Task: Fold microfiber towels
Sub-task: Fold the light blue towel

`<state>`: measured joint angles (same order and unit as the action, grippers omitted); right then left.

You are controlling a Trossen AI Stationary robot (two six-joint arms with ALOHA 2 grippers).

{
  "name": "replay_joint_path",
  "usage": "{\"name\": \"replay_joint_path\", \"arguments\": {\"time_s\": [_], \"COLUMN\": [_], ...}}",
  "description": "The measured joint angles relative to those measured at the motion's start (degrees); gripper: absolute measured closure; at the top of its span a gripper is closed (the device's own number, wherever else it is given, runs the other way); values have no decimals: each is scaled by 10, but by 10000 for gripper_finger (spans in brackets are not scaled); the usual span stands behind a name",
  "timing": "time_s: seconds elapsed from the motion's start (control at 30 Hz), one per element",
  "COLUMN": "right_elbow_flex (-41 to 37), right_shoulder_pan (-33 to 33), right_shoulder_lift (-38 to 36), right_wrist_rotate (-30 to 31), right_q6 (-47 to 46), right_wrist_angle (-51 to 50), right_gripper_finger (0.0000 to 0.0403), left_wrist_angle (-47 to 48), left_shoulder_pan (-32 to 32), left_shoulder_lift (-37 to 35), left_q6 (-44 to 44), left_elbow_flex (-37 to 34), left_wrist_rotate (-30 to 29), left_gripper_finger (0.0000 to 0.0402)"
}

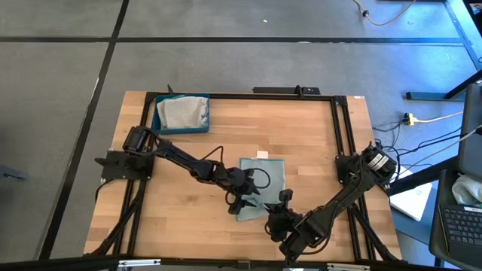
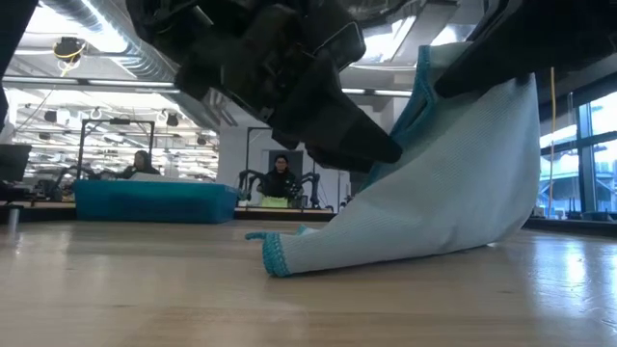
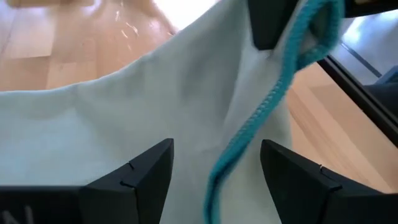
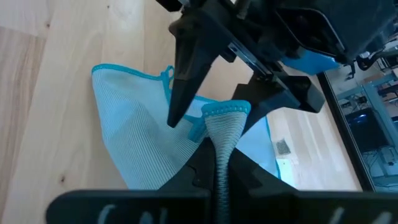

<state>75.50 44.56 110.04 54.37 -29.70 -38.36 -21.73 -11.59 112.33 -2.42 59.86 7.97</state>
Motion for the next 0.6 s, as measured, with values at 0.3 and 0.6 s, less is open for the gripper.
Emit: {"name": "replay_joint_path", "arguments": {"time_s": [0.3, 0.6], "right_elbow_flex": [0, 0], "right_shoulder_pan": [0, 4], "right_shoulder_lift": [0, 0], "right_wrist_rotate": [17, 27], "right_q6": [2, -7], "right_wrist_angle": [0, -12], "right_gripper_finger": [389, 389], "left_wrist_angle": [6, 96], "left_shoulder_pan": [-23, -16], "left_shoulder_lift": [6, 1], "left_q6": [5, -4], "left_elbow_flex": [0, 0], "left_wrist_rotate": [-46, -100], "left_gripper_finger": [235, 372]}}
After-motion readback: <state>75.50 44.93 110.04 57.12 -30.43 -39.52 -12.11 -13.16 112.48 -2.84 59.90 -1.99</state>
